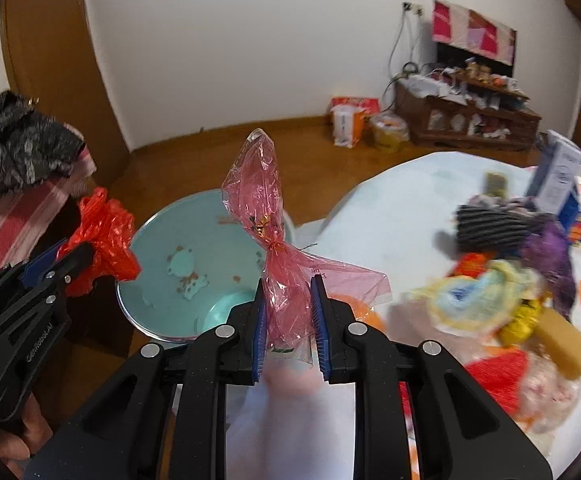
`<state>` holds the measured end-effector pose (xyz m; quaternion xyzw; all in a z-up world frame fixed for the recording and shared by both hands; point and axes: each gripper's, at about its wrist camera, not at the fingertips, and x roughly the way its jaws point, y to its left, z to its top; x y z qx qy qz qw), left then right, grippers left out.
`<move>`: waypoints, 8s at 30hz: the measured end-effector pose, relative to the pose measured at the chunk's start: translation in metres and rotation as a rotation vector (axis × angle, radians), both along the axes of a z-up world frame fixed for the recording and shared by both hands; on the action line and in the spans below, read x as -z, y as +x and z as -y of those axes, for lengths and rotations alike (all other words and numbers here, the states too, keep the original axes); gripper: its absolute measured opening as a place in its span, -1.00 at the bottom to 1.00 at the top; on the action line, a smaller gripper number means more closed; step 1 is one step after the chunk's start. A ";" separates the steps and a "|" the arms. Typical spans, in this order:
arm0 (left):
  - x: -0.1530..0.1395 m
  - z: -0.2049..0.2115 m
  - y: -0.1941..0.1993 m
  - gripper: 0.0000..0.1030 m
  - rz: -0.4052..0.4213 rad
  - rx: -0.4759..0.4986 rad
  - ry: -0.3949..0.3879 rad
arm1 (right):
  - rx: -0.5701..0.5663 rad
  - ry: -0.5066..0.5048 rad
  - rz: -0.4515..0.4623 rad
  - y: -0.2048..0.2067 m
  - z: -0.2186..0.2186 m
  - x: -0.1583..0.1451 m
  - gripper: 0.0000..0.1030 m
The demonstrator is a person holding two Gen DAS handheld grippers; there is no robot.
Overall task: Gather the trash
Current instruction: 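Carry both items over the blue wastebasket and open both tools to drop them, then grasp the yellow sponge with the right tool while the left tool grasps the red mesh netting, then carry sponge and netting over the wastebasket and open both tools to drop them, then return to the table and grasp the white snack wrappers with the right tool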
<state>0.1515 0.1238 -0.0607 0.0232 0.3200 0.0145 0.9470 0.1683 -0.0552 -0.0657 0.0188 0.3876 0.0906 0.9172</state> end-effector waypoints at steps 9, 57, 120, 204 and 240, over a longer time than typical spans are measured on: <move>0.027 -0.009 0.030 -0.52 -0.069 -0.006 0.002 | -0.052 -0.007 -0.102 0.042 -0.033 0.036 -0.56; -0.001 0.091 -0.031 0.89 -0.028 0.053 0.069 | 0.319 -0.007 0.082 -0.073 0.146 -0.016 0.73; 0.010 0.204 -0.058 -0.69 -0.099 0.463 0.020 | 0.486 0.051 0.104 -0.137 0.249 -0.009 -0.41; 0.064 -0.008 0.059 -0.45 -0.243 -0.198 0.045 | -0.038 0.014 -0.067 0.063 -0.033 0.037 -0.07; -0.003 0.071 -0.020 0.89 -0.071 -0.103 0.080 | 0.242 -0.029 0.147 -0.051 0.105 -0.027 0.88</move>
